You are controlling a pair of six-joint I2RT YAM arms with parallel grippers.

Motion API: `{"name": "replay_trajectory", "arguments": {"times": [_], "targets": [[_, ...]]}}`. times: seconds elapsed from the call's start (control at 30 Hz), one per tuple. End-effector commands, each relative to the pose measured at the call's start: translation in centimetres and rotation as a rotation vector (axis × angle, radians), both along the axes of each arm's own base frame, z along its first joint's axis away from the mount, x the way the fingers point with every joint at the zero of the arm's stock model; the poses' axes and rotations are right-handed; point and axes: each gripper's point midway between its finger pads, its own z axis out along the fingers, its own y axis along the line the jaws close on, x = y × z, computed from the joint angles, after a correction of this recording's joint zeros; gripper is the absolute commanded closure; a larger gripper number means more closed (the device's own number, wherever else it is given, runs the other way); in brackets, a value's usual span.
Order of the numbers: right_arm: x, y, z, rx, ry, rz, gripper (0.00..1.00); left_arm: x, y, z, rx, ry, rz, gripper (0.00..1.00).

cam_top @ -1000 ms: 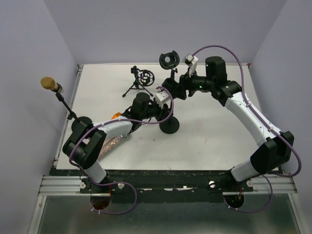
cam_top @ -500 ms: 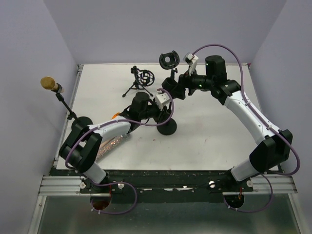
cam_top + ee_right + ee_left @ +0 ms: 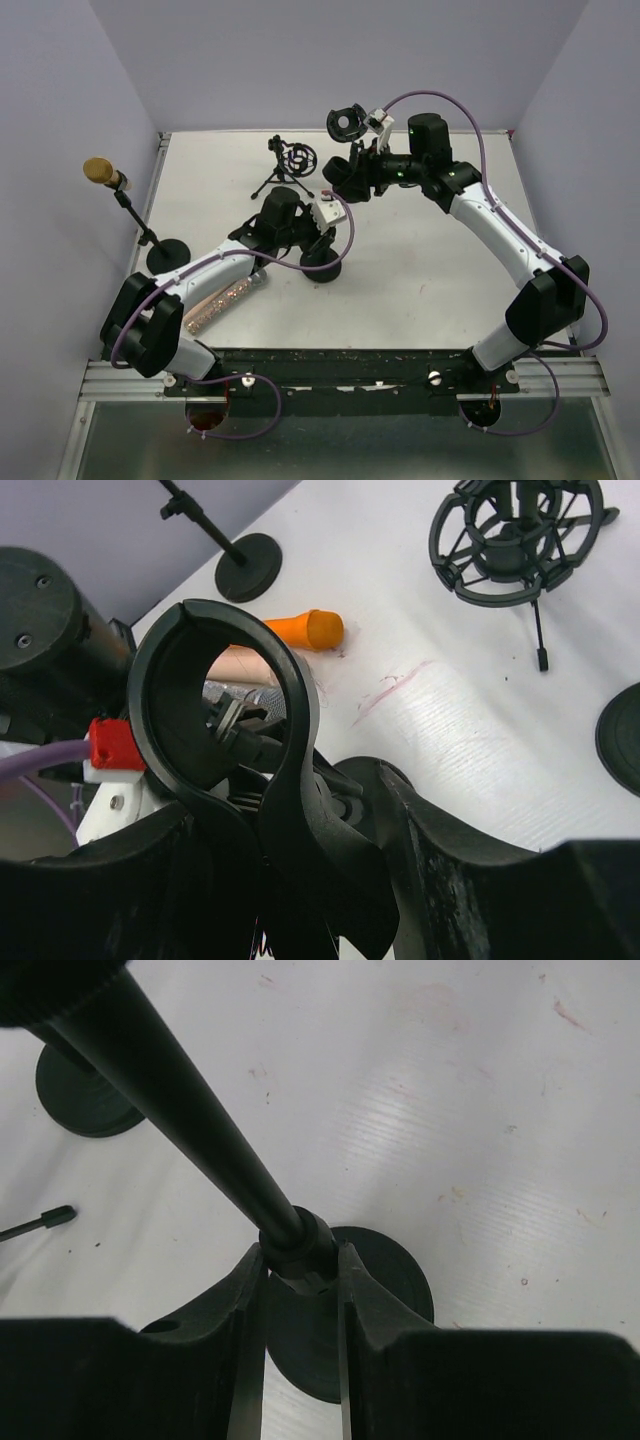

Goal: Remove the microphone from the stand

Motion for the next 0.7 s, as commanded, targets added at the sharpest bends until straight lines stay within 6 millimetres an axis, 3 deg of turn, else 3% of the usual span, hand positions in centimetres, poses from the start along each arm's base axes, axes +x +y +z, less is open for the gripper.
{"name": "replay_trajectory", "arguments": {"times": [0.0,0.07,0.1,0.17,0.27,0.47,0.67], "targets": [[2.8,-2.6,-2.1,-0.100,0.086,-0.247,0.94,2.5,2.3,3.7,0.053,-0.217,0.148,1.00],[2.6,-2.7,-2.4,-0.079,0.160,-0.281,0.97,3.8,4.0,4.6,-0.010,-0.261,0.308,1.00],[2.1,-2.3,-2.4,-0.059,0.184,-0.254,0.97,3.7,3.9,4.6,-0.040,-0.255,0.297,0.96],[1.5,-1.7,-2.5,-0.029,0.204,-0.212,0.97,2.3,2.6,4.4,-0.110,-0.190,0.177,0.58],[1.2,-1.6,-3.4,-0.034,0.201,-0.188,0.98,1.2,1.4,3.6,-0.135,-0.079,0.052,0.28],[0.1,-1.9,-5.1,-0.070,0.105,-0.090,0.99,1.6,1.0,3.1,-0.226,0.132,-0.143,0.26],[0.3,-1.7,-5.0,-0.059,0.087,-0.080,0.99,1.0,-0.2,2.0,-0.223,0.230,-0.265,0.40]]}}
